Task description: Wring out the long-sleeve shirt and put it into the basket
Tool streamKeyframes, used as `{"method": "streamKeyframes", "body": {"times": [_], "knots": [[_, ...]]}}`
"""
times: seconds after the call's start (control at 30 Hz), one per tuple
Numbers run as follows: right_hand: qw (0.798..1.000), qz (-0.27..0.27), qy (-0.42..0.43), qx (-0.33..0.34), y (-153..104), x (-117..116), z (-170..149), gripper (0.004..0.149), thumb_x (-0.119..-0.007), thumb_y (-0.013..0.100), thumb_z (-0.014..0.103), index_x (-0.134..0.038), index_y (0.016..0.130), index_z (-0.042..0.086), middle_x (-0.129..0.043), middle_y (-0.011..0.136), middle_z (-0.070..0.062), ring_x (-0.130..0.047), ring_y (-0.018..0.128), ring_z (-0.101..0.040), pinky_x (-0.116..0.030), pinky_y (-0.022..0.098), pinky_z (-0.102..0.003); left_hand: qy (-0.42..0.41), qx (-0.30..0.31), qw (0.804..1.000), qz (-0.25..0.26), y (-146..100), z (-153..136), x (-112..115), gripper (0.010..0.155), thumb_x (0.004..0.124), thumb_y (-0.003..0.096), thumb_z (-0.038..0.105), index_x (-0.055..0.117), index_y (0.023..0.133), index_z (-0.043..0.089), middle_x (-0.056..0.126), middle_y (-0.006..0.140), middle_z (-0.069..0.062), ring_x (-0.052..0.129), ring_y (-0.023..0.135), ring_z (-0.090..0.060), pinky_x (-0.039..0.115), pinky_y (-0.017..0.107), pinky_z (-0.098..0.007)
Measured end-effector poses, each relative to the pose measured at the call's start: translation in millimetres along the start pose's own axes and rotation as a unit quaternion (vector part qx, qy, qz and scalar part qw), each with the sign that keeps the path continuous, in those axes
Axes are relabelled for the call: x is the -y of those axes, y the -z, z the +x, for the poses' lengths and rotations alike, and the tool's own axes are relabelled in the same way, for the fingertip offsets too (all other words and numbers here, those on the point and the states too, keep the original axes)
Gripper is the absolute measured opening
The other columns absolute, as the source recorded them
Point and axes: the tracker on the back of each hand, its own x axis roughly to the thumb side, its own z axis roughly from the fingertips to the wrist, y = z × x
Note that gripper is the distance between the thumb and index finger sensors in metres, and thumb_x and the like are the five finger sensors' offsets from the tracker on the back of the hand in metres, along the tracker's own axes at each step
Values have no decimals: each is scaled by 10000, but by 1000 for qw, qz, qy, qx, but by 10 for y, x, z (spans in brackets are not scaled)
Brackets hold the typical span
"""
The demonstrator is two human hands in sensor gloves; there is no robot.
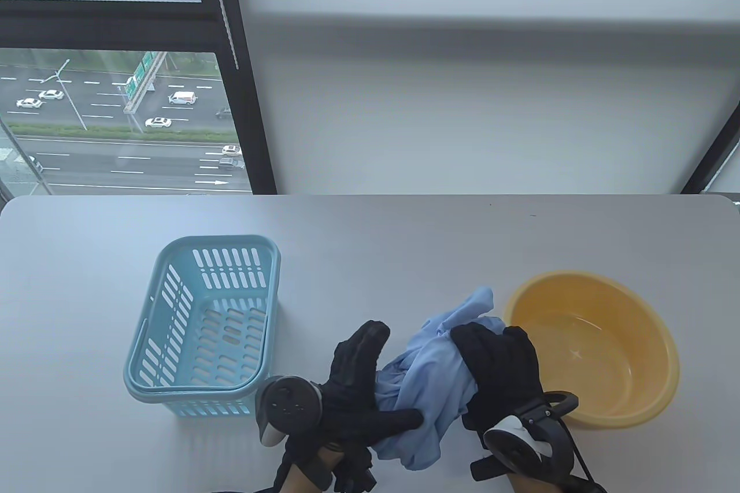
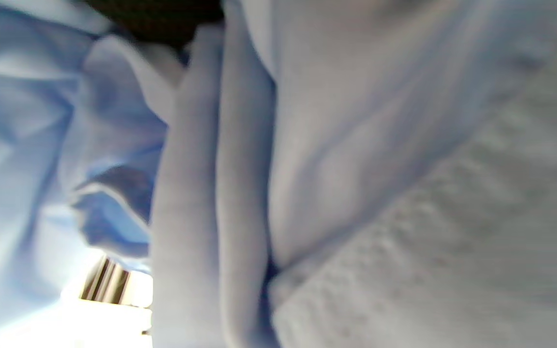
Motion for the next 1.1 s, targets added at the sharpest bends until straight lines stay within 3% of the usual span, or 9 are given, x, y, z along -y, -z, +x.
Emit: {"method": "streamKeyframes", "body": {"times": [0.13,0.3,0.37,0.43,0.53,0.63,0.9,1.1], "knots": [[983,47,170,-52,9,-29,-45,616,-927,522,436,-613,1035,308,-787,990,60,-931,697,-158,-654,729,-513,10,-24,999,-39,53,-93,184,1325,926,435,793,54,1112,59,10,1169,-277,98,1031,-564,135,685,-668],[906,116,402,-69,32,-182,-138,679,-975,503,427,-591,1050,306,-757,1026,49,-944,729,-123,-664,758,-466,-33,-5,997,-71,80,-128,303,1395,940,413,812,-40,1071,68,5,1154,-324,83,1019,-607,149,679,-684],[880,136,450,-74,39,-211,-149,688,-981,506,424,-580,1053,308,-748,1031,49,-943,736,-114,-660,769,-449,-81,15,993,-83,101,-123,343,1392,955,421,789,-55,1064,77,147,1176,-336,217,1050,-624,232,703,-696],[862,143,480,-82,35,-232,-156,693,-985,508,419,-575,1056,308,-740,1036,52,-936,742,-116,-647,779,-446,-141,23,986,-82,119,-137,378,1360,990,419,739,-2,1080,85,356,1179,-295,496,1064,-594,390,730,-694],[865,143,474,-83,25,-234,-138,682,-975,519,417,-567,1057,321,-722,1049,61,-910,754,-127,-618,791,-446,-163,17,984,-64,122,-176,367,1264,1033,399,685,180,1118,89,648,1097,-189,846,933,-431,611,717,-624],[876,135,457,-80,21,-214,-112,679,-959,528,433,-554,1063,330,-710,1057,70,-887,763,-126,-598,795,-462,-176,15,983,-41,114,-191,345,1143,1061,382,646,370,1115,105,831,971,-85,998,772,-310,737,663,-559],[897,115,416,-98,-6,-227,-143,755,-923,533,524,-488,1110,306,-636,1111,32,-815,871,-182,-568,784,-516,-163,12,987,8,94,-177,255,1007,1093,365,601,550,1060,116,940,844,-18,1069,635,-240,814,603,-502],[879,154,438,-105,20,-275,-209,831,-902,535,566,-426,1144,260,-565,1152,-60,-745,940,-321,-535,757,-573,-142,17,989,31,65,-150,125,975,1104,366,578,576,1052,129,949,837,-17,1071,630,-243,812,605,-501]]}}
